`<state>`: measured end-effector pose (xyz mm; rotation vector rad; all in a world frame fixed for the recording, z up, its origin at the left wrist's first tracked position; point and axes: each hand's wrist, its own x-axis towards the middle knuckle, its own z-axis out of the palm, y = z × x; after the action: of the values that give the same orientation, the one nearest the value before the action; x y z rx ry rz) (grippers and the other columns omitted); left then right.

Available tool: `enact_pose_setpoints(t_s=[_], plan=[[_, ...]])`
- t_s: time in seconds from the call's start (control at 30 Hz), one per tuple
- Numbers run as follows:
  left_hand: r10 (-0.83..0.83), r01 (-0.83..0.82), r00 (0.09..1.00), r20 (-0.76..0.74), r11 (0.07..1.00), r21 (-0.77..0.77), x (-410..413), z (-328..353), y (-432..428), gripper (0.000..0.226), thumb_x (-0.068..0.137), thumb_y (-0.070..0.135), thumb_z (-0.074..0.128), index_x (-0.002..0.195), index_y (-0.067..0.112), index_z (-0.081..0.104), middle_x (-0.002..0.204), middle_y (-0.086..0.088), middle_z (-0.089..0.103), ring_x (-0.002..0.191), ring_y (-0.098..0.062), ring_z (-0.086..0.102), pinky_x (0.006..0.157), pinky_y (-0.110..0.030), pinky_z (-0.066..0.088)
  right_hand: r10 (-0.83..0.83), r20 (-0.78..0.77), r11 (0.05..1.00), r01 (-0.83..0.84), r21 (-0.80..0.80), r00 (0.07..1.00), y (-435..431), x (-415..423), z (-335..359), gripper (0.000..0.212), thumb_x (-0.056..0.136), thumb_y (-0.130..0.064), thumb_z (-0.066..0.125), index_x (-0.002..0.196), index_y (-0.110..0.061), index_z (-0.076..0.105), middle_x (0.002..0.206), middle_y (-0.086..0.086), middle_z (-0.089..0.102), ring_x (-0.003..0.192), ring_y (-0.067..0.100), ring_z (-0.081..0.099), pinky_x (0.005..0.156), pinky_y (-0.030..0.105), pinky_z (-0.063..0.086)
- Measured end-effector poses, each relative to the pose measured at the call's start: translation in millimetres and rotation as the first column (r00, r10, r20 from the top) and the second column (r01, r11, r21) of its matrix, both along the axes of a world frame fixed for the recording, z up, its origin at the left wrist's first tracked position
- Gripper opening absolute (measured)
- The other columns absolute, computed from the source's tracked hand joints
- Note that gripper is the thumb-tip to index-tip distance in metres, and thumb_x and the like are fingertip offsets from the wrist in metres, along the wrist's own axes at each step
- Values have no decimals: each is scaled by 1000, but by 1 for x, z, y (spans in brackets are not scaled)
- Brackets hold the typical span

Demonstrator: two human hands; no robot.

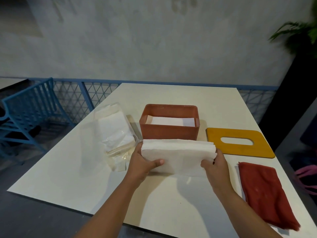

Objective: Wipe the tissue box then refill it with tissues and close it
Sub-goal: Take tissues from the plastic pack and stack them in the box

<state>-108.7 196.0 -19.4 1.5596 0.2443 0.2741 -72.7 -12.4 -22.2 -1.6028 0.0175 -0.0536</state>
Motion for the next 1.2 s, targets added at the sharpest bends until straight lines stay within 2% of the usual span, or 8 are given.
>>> enact_pose_setpoints(t_s=[0.2, 0.4, 0.53, 0.63, 0.73, 0.9, 1.1, 1.2], plan=[[-11, 11, 999, -31, 1000, 12, 1, -4, 2, 54, 52, 6, 88, 98, 20, 62, 96, 5, 69, 90, -13, 64, 63, -12, 52, -15, -31, 999, 17, 40, 999, 3, 2, 7, 50, 74, 16, 56, 98, -28, 53, 91, -7, 61, 82, 10, 59, 61, 20, 47], [-8, 8, 1000, -2, 1000, 25, 7, 4, 7, 77, 36, 31, 87, 106, 11, 63, 102, -3, 71, 93, -17, 67, 74, -25, 54, -26, 12, 998, 25, 60, 1000, 3, 0, 18, 48, 75, 17, 55, 92, -28, 52, 89, -6, 59, 81, 7, 57, 61, 17, 46], [-50, 50, 998, -33, 998, 26, 7, 1, 9, 55, 48, 3, 87, 92, 18, 58, 91, 3, 65, 84, -10, 60, 62, -14, 50, -17, -6, 999, 17, 41, 1000, 3, 0, 12, 51, 74, 18, 53, 96, -28, 50, 89, -3, 59, 79, 11, 57, 59, 19, 46], [-63, 63, 997, -49, 998, -6, 6, -5, 8, 63, 50, -2, 86, 103, 16, 58, 98, 1, 67, 91, -12, 62, 64, -12, 51, -35, -43, 998, 38, 59, 998, 5, 2, 8, 52, 74, 19, 53, 97, -27, 51, 89, -3, 60, 80, 11, 57, 60, 22, 46], [-43, 42, 998, -38, 999, -14, 6, -4, 6, 51, 61, -8, 80, 102, 16, 61, 96, 3, 69, 87, -7, 66, 65, -13, 53, -37, -64, 994, 43, 98, 997, 8, 3, 12, 51, 73, 20, 52, 104, -21, 54, 90, -2, 61, 82, 9, 58, 62, 21, 45], [-52, 52, 999, -15, 999, 14, 9, 1, 10, 72, 37, 24, 87, 105, 14, 62, 99, 1, 70, 89, -11, 67, 72, -19, 54, -30, -22, 993, 32, 114, 999, 5, 3, 16, 45, 70, 12, 56, 92, -27, 54, 88, -2, 60, 80, 11, 57, 61, 22, 45], [-76, 77, 995, -63, 997, 24, 6, -8, 8, 49, 59, -12, 80, 95, 18, 64, 85, 9, 73, 87, -17, 67, 65, -15, 53, 16, -115, 996, -5, 88, 993, 4, 5, 8, 56, 71, 19, 53, 110, -21, 54, 94, -3, 63, 87, 14, 59, 67, 26, 49], [-44, 48, 997, -56, 997, 68, 5, -3, 7, 42, 65, -10, 77, 96, 16, 64, 85, 11, 70, 75, 2, 66, 62, -7, 50, -3, -102, 995, 13, 97, 995, 3, 4, 12, 54, 73, 20, 52, 107, -21, 55, 92, -4, 63, 83, 10, 59, 65, 25, 47]])
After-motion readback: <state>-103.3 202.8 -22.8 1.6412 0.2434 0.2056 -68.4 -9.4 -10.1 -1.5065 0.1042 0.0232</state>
